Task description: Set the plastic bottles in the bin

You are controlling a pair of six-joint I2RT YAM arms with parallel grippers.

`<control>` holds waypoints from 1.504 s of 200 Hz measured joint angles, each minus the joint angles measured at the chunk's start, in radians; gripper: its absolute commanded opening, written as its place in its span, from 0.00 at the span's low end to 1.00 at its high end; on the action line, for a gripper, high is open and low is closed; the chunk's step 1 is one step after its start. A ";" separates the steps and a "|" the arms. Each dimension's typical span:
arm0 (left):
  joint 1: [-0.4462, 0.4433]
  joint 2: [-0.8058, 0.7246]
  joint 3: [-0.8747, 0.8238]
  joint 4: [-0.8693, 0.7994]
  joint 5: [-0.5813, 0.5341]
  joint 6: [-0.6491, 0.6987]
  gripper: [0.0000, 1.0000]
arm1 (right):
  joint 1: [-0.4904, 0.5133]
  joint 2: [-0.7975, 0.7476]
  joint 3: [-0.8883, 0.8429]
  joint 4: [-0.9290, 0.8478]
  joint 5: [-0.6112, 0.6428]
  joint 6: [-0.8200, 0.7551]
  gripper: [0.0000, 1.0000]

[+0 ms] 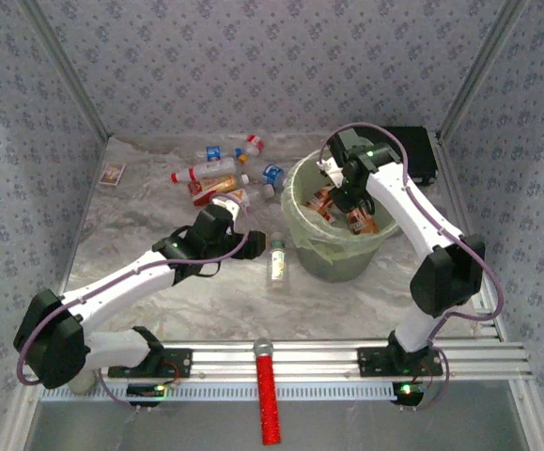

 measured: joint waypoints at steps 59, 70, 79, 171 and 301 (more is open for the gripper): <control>0.000 0.000 0.000 0.000 0.000 -0.010 0.91 | -0.020 -0.003 -0.064 0.042 -0.048 0.056 0.39; 0.000 0.000 0.000 0.000 0.001 -0.014 0.91 | -0.025 -0.006 -0.063 0.038 -0.053 0.072 0.46; 0.000 0.001 0.000 0.000 0.002 -0.018 0.91 | -0.029 -0.008 -0.058 0.032 -0.056 0.076 0.52; -0.031 0.047 -0.014 0.010 0.033 -0.080 0.97 | 0.012 -0.034 0.175 -0.100 -0.020 0.147 0.78; -0.158 0.303 0.031 0.054 0.080 -0.169 1.00 | -0.022 -0.227 0.264 -0.088 -0.144 0.305 0.99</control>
